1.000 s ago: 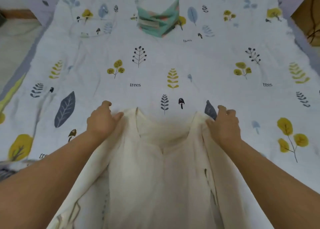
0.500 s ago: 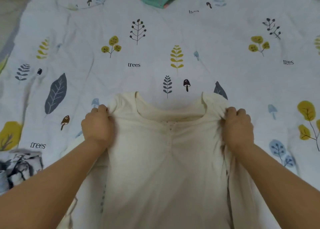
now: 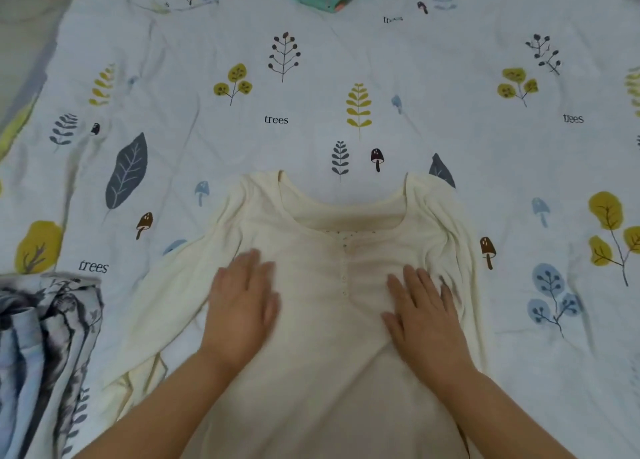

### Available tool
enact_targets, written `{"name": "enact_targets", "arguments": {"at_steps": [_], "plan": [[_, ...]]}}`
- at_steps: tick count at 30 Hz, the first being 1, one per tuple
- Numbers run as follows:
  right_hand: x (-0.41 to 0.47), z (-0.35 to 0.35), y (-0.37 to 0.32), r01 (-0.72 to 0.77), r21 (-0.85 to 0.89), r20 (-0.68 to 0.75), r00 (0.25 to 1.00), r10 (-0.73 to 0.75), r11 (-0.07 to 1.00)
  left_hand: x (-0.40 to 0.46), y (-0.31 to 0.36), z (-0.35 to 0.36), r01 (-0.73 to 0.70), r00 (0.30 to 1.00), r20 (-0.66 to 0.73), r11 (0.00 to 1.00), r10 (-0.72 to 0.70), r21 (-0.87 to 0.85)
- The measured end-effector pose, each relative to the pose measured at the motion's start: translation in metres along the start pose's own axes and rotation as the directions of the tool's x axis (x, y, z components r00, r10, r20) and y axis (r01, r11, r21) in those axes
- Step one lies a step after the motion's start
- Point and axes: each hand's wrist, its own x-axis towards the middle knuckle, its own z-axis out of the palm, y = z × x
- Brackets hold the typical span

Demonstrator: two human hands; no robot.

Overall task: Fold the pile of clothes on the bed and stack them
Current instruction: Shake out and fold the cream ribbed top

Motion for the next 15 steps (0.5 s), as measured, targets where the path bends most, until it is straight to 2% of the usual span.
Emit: {"name": "enact_targets", "arguments": {"at_steps": [1, 3, 4, 6, 7, 9, 10, 11, 13, 15], "plan": [[-0.002, -0.007, -0.005, -0.010, 0.051, -0.032, 0.999, 0.011, 0.999, -0.002, -0.007, -0.008, 0.071, 0.986, -0.148, 0.997, -0.074, -0.025], [-0.009, -0.017, -0.011, -0.023, 0.131, -0.104, 0.994, 0.037, 0.991, -0.008, -0.027, -0.017, 0.258, 0.919, -0.287, 0.963, -0.270, -0.078], [-0.013, -0.019, -0.014, -0.020, 0.152, -0.147, 0.988, 0.042, 0.988, -0.011, -0.038, -0.020, 0.355, 0.894, -0.261, 0.931, -0.364, -0.083], [-0.021, -0.020, -0.021, -0.004, 0.175, -0.211, 0.977, 0.041, 0.985, -0.017, -0.060, -0.021, 0.522, 0.850, -0.065, 0.852, -0.523, -0.026], [-0.024, -0.021, -0.026, 0.007, 0.176, -0.220, 0.975, 0.032, 0.984, -0.018, -0.071, -0.021, 0.592, 0.806, 0.028, 0.805, -0.591, -0.033], [-0.029, -0.021, -0.035, 0.006, 0.176, -0.158, 0.987, 0.023, 0.984, -0.018, -0.088, -0.026, 0.722, 0.692, 0.121, 0.683, -0.712, -0.108], [-0.031, -0.020, -0.038, 0.000, 0.193, -0.119, 0.993, 0.023, 0.981, -0.016, -0.093, -0.030, 0.746, 0.665, 0.151, 0.654, -0.731, -0.122], [-0.033, -0.019, -0.042, 0.000, 0.214, -0.105, 0.994, 0.023, 0.977, -0.016, -0.097, -0.036, 0.729, 0.684, 0.173, 0.675, -0.709, -0.113], [-0.037, -0.019, -0.049, -0.001, 0.242, -0.081, 0.996, 0.021, 0.970, -0.018, -0.100, -0.048, 0.632, 0.771, 0.154, 0.771, -0.618, -0.072], [-0.041, -0.022, -0.060, 0.022, 0.254, -0.068, 0.998, -0.005, 0.967, -0.019, -0.093, -0.066, 0.553, 0.832, -0.015, 0.830, -0.555, -0.066]]}}
